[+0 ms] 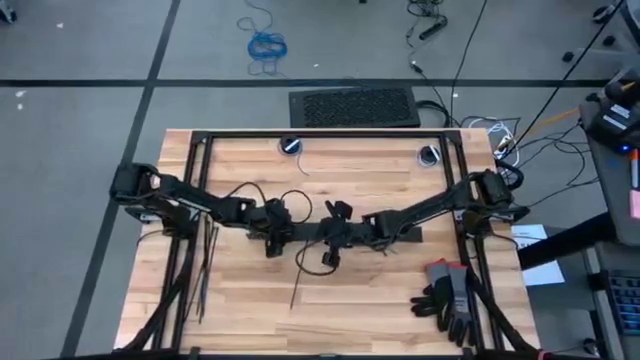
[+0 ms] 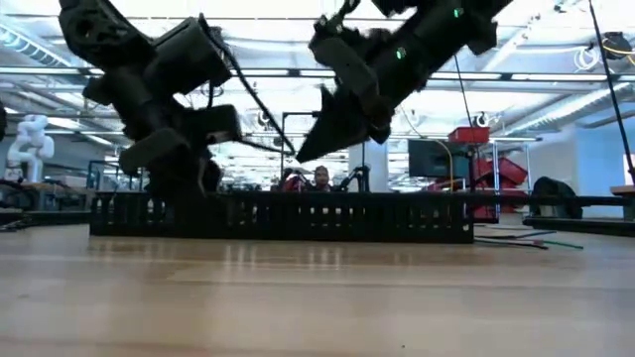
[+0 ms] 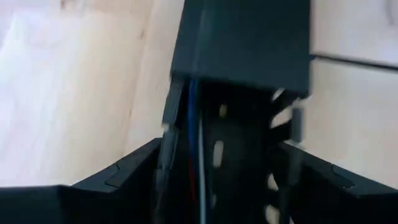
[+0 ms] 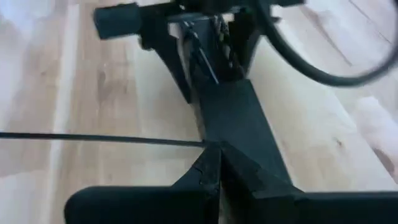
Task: Ziptie cables
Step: Close the cable duct
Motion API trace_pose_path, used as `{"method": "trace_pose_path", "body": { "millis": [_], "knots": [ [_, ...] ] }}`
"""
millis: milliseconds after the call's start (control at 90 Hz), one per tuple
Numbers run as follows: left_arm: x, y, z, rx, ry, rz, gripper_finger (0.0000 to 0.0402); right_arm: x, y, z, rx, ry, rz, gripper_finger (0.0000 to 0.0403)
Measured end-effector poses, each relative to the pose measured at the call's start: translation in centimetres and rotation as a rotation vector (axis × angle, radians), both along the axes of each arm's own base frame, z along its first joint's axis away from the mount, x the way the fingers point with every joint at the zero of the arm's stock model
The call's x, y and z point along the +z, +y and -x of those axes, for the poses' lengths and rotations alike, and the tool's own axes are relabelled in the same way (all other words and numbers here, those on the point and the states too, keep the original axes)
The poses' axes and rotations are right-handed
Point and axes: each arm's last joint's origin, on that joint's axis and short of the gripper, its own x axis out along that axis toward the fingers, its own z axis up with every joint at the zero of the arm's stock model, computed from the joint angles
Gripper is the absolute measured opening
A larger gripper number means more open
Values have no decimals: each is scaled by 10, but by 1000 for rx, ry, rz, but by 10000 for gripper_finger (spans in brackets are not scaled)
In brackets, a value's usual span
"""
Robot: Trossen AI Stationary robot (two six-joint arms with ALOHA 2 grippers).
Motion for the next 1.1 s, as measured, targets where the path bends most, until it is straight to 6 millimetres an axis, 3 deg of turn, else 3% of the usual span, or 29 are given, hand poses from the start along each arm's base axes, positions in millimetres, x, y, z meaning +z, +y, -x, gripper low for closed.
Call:
{"method": "trace_pose_path", "body": {
  "millis": [244,489,644,789,1100],
  "knots": [
    [-1,-4,1,12,1,-28,276,-3,-31,-3,-38,-84,-9,0],
    [-1,-7,1,14,-10,-42,257,-10,-29,-14,60,-183,-65,0],
    [-1,-8,1,12,-12,-45,256,-35,-30,-17,57,-126,-74,0],
    [-1,-7,1,18,-17,-60,255,-45,-36,-24,51,-178,-105,0],
    [-1,-7,0,10,-27,-83,255,-52,-41,-50,79,-166,-122,0]
  ]
}}
